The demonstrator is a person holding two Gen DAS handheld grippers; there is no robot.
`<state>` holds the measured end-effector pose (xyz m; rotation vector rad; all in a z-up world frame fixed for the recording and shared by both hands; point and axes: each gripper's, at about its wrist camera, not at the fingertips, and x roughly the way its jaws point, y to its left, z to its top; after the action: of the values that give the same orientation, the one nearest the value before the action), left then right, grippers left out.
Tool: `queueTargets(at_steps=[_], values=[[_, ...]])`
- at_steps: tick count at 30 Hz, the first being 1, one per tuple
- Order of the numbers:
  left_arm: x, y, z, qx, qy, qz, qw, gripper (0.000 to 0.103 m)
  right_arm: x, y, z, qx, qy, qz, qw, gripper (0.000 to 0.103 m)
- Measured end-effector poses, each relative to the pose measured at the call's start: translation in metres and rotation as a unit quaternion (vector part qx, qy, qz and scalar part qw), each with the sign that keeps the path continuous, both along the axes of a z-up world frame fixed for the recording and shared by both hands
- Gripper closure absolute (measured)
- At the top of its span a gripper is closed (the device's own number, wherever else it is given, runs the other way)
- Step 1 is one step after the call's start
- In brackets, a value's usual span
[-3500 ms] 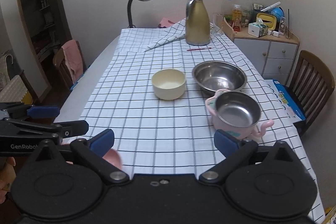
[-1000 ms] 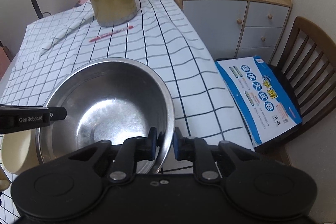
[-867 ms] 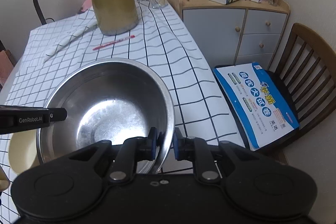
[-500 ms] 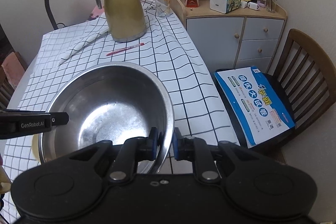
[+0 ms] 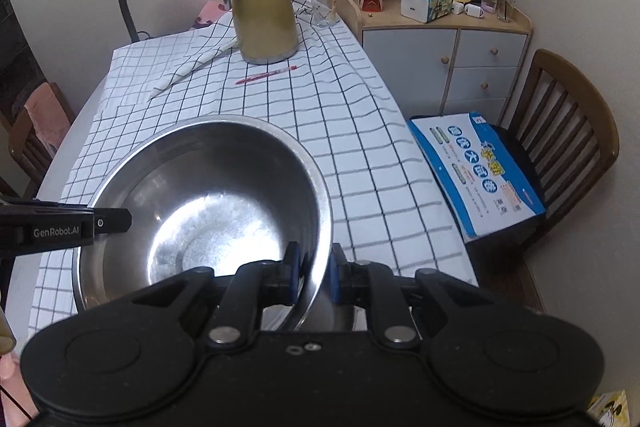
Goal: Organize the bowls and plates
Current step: 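Lift the large steel bowl and carry it toward the plate stack, then lower the steel bowl onto the cloth beside the plates and open both grippers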
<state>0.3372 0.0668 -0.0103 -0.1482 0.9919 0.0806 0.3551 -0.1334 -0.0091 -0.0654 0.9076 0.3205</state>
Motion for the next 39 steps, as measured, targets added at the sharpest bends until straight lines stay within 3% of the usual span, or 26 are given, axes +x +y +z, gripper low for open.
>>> queueTargets(at_steps=[9,21,29,39], values=[[-0.077,0.0,0.005,-0.008,0.01,-0.031,0.9994,0.084,-0.07,0.003,0.006,0.006,0.013,-0.005,1.0,0.088],[-0.163,-0.021,-0.03,-0.012,0.028,-0.08,0.9963,0.084,-0.151,-0.011,-0.026,-0.015,0.038,-0.004,0.999,0.087],[-0.19,-0.029,-0.069,-0.021,0.062,-0.089,0.9939,0.084,-0.183,-0.021,-0.059,-0.017,0.062,-0.013,0.998,0.087],[-0.199,-0.035,-0.105,-0.013,0.073,-0.09,0.9932,0.084,-0.196,-0.026,-0.098,-0.019,0.075,-0.007,0.997,0.087]])
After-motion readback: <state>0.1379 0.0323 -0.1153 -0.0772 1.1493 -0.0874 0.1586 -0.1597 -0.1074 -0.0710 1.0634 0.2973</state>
